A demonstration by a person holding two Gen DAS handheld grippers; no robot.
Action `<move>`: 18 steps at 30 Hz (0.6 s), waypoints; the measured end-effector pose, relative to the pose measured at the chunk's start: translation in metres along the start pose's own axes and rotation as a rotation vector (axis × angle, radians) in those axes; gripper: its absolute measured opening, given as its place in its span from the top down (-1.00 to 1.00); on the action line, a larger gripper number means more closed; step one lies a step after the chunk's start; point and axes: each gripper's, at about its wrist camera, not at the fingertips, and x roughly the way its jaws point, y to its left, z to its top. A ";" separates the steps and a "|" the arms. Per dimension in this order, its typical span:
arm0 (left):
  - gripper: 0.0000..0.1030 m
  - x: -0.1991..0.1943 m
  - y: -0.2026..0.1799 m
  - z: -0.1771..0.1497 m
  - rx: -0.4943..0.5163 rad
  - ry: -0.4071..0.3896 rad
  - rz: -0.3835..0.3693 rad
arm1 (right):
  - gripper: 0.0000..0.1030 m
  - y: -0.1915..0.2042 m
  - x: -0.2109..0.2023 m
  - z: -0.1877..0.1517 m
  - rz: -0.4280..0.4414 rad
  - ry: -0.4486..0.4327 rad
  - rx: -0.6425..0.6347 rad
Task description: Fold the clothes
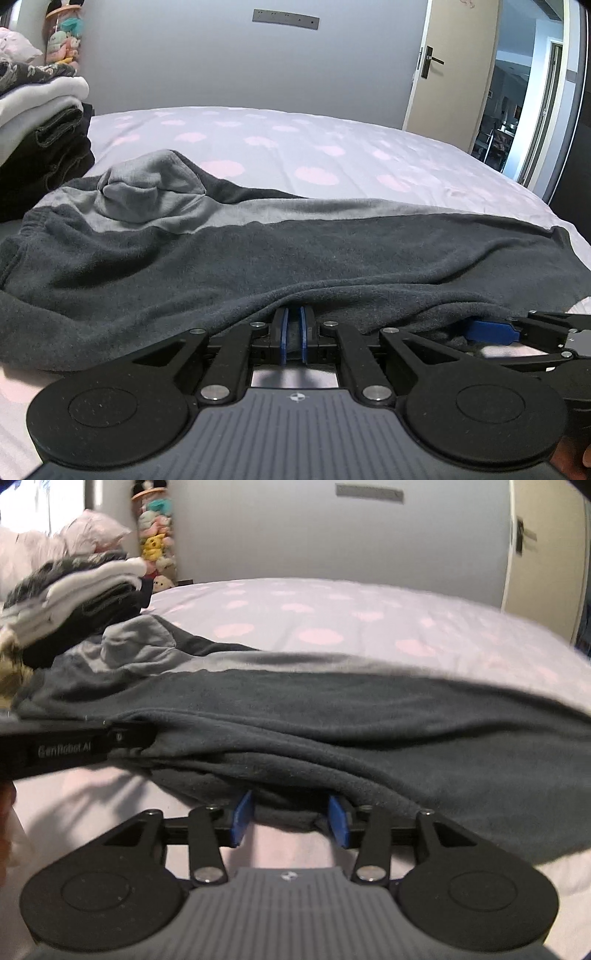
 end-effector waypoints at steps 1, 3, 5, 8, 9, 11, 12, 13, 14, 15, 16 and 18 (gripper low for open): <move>0.87 0.000 0.000 0.000 0.000 0.001 0.001 | -0.33 -0.001 0.002 0.001 0.040 -0.002 0.021; 0.87 0.000 0.000 0.001 -0.001 0.001 0.002 | -0.39 0.003 0.002 0.003 0.095 -0.039 -0.001; 0.87 0.000 0.000 0.002 -0.008 0.000 0.003 | -0.42 0.010 0.002 0.006 0.080 -0.083 -0.064; 0.87 0.000 0.002 0.002 -0.021 0.004 0.009 | -0.43 0.008 0.011 0.008 0.063 -0.081 -0.061; 0.87 0.001 0.002 0.002 -0.024 0.007 0.012 | -0.43 0.005 0.014 0.008 0.070 -0.071 -0.041; 0.87 0.003 0.002 0.002 -0.020 0.013 0.025 | -0.42 0.002 0.018 0.007 0.110 -0.063 -0.008; 0.87 0.004 0.002 0.001 -0.017 0.014 0.031 | -0.31 0.004 0.017 0.007 0.138 -0.064 -0.015; 0.87 0.004 0.002 0.001 -0.017 0.014 0.037 | -0.20 0.007 0.015 0.007 0.168 -0.064 -0.028; 0.87 0.004 0.003 0.002 -0.021 0.012 0.042 | -0.02 0.011 0.013 0.007 0.197 -0.064 -0.040; 0.87 0.003 0.005 0.002 -0.026 0.010 0.045 | 0.31 0.014 0.011 0.007 0.227 -0.064 -0.053; 0.87 0.001 0.007 0.004 -0.035 0.009 0.045 | 0.57 0.018 0.010 0.007 0.258 -0.044 -0.073; 0.87 -0.001 0.012 0.006 -0.053 0.006 0.047 | 0.97 0.030 0.009 0.004 0.302 0.011 -0.124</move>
